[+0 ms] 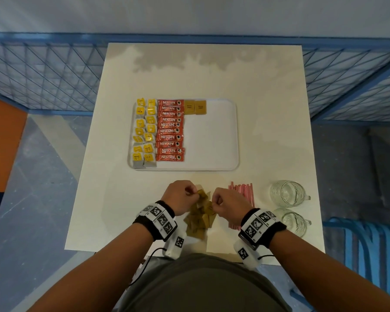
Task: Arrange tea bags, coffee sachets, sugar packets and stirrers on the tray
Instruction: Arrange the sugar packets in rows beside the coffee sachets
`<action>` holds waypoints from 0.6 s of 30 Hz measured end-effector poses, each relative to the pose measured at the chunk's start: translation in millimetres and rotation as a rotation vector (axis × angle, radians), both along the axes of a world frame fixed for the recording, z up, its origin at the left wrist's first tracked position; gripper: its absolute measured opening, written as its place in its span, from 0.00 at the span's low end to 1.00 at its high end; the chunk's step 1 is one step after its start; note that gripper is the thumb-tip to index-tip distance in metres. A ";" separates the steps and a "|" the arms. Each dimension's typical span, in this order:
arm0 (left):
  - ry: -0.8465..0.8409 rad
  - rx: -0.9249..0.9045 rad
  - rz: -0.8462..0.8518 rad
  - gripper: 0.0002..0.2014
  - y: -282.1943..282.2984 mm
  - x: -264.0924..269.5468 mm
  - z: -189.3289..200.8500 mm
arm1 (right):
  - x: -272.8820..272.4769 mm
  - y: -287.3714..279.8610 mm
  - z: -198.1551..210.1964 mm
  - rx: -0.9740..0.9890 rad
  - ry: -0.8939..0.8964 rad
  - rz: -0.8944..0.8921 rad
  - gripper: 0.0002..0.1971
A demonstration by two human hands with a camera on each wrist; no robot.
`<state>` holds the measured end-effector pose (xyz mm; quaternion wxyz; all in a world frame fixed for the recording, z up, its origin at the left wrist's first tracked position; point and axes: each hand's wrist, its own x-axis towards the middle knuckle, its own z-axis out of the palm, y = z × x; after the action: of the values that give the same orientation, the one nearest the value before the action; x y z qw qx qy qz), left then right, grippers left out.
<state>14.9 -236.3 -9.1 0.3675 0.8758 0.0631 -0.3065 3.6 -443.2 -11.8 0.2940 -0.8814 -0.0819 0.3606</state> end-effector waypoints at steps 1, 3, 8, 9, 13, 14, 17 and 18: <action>0.013 -0.039 0.038 0.03 3.1 1.5 2.6 | 1.9 -1.4 0.5 0.039 0.010 -0.016 0.03; 0.036 -0.112 0.120 0.05 9.7 5.8 7.6 | 6.7 -2.3 3.8 0.099 0.029 -0.053 0.03; 0.105 -0.348 0.344 0.06 23.7 14.8 24.9 | 25.1 3.8 17.5 0.242 0.008 -0.215 0.02; 0.110 -0.380 0.368 0.07 26.1 16.7 28.9 | 29.5 6.8 20.5 0.275 0.015 -0.250 0.03; 0.115 -0.470 0.459 0.13 35.8 26.7 36.4 | 48.1 21.1 31.2 0.398 0.021 -0.361 0.07; 0.114 -0.493 0.480 0.13 38.1 29.3 37.3 | 52.8 24.7 34.0 0.425 0.028 -0.386 0.08; 0.107 -0.547 0.497 0.13 43.2 37.2 40.8 | 67.7 34.9 43.4 0.486 0.043 -0.437 0.08; 0.105 -0.561 0.492 0.13 44.4 39.8 42.3 | 72.3 38.1 45.3 0.500 0.044 -0.446 0.08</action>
<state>54.7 -191.9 33.2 0.6521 0.6826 0.2041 -0.2590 75.9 -405.1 33.5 0.5744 -0.7703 0.0335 0.2750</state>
